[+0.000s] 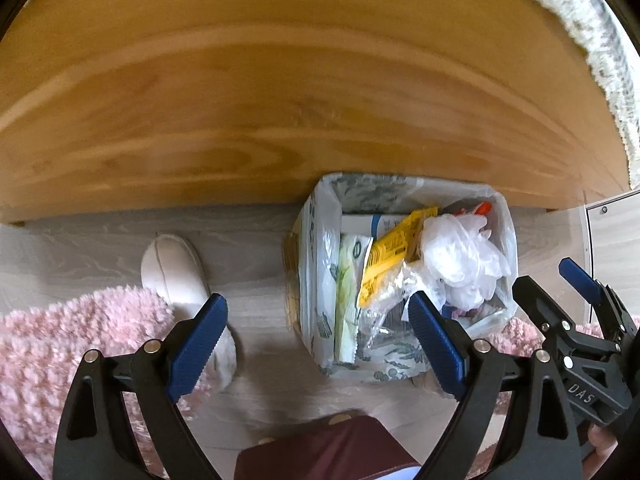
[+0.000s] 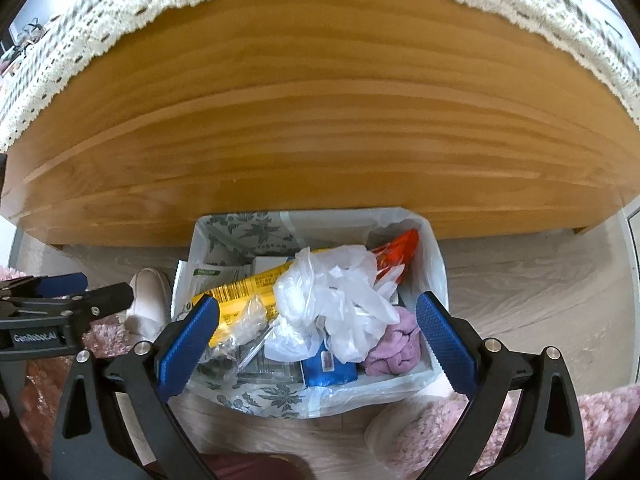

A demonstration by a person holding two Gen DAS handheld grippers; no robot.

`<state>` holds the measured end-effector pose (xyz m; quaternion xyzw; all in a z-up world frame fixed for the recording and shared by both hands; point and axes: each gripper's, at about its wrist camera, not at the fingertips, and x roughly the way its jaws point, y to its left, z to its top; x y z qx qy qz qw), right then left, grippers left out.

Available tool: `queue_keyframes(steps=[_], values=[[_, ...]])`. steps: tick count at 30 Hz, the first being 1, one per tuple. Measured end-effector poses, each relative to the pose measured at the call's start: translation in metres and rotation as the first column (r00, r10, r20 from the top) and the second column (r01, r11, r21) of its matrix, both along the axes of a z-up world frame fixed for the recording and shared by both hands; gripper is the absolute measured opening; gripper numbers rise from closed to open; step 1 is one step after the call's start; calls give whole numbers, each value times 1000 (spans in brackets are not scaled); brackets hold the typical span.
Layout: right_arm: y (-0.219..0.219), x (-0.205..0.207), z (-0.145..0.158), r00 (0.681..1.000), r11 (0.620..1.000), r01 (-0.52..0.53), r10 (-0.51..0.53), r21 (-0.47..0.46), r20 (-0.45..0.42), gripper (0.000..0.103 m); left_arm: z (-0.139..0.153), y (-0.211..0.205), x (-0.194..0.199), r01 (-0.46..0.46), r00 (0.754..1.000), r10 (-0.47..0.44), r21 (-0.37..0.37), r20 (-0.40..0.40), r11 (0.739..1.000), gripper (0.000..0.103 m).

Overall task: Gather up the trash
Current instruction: 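Raise both open tools from the bin toward the items on the bed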

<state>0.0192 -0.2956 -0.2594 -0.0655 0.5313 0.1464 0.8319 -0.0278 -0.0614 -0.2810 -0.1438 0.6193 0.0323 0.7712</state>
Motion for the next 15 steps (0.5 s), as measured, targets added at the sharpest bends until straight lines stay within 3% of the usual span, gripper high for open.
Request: queue_keyframes(steps=[7,15], values=[[-5,-2,24,994,1000,3,-5,16,110,95,27,6,0,-14,995,9,53,102,998,89],[-12,-7,48,977,999,1,-9,34,215,95,67,7,-6,-13,971,-10,95,237,995,92]])
